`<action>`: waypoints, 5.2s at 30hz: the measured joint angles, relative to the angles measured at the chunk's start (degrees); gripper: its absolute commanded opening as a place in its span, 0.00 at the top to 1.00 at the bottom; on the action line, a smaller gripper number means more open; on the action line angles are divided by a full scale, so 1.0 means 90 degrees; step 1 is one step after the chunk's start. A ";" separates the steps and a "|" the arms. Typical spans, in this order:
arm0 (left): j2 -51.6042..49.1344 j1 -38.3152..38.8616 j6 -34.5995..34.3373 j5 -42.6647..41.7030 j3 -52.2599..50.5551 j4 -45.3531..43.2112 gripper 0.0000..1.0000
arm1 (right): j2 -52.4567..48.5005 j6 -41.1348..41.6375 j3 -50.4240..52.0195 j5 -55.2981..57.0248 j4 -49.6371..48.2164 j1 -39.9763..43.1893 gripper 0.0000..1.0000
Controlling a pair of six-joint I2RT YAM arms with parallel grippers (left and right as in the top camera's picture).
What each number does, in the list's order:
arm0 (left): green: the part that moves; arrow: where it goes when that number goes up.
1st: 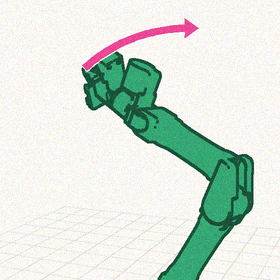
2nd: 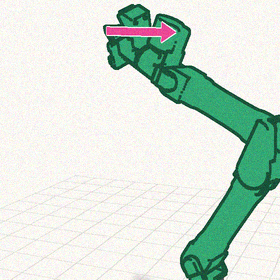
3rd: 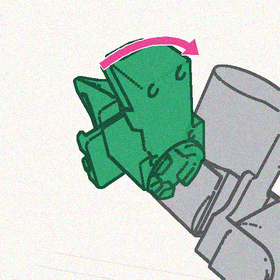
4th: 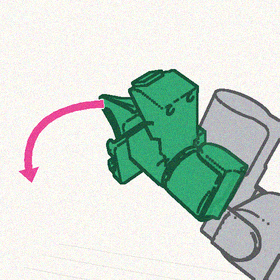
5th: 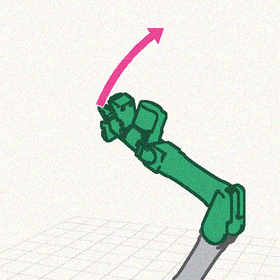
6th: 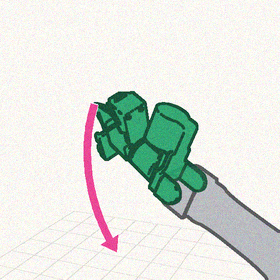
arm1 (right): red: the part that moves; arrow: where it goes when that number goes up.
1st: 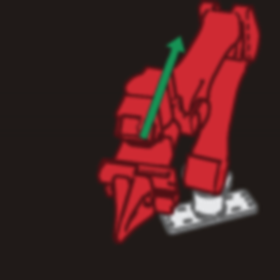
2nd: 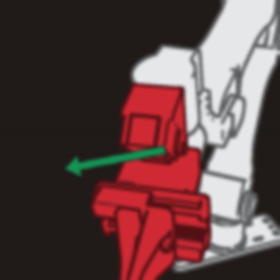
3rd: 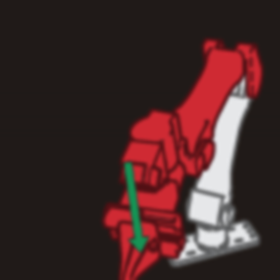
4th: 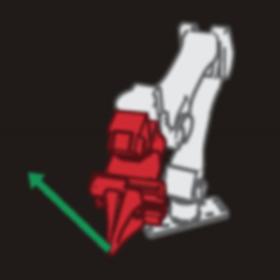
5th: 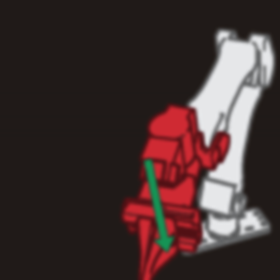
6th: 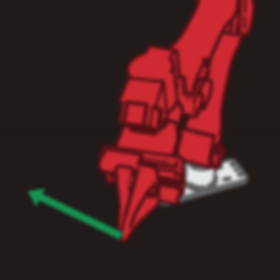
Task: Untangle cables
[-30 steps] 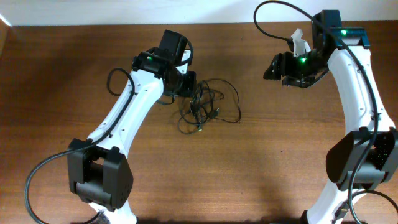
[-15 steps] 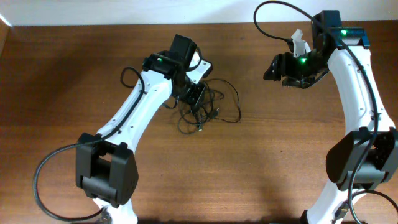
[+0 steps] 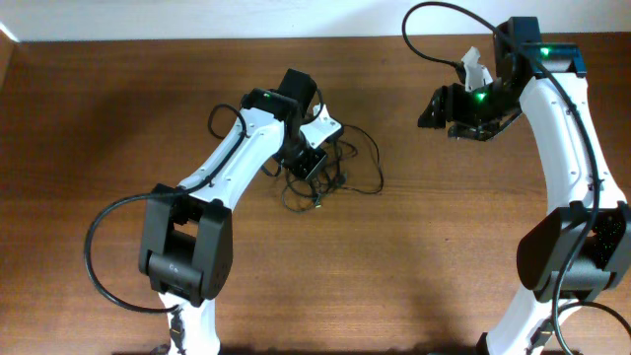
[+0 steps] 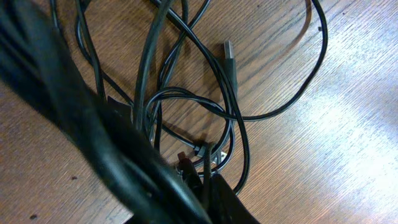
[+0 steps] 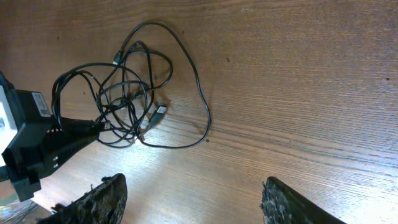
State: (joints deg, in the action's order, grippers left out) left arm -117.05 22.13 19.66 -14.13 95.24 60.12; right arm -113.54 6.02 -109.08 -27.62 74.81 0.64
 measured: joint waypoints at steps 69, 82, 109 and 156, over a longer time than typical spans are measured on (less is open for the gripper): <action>-0.0046 -0.2074 -0.5659 -0.6914 0.1076 -0.3512 1.00 | -0.0631 0.1744 0.0000 -0.1523 -0.1843 -0.1032 0.57; -0.0051 -0.2074 -0.8017 -0.5700 0.1073 -0.4796 1.00 | -0.0641 0.3614 0.0000 -0.2115 -0.3721 -0.1557 0.57; -0.0056 -0.2033 -0.7155 -0.6006 0.1088 -0.4634 1.00 | -0.1013 0.2807 -0.0063 -0.1523 -0.2506 -0.1525 0.96; -0.1035 -0.0216 -0.1277 -0.3439 0.1146 -0.1197 1.00 | 0.0658 -0.0070 -0.0061 0.0760 0.0491 -0.1853 0.96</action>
State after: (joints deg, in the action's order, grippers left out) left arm -126.37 20.18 8.16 -45.08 105.56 49.34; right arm -107.61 5.39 -109.62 -20.78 79.22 -16.03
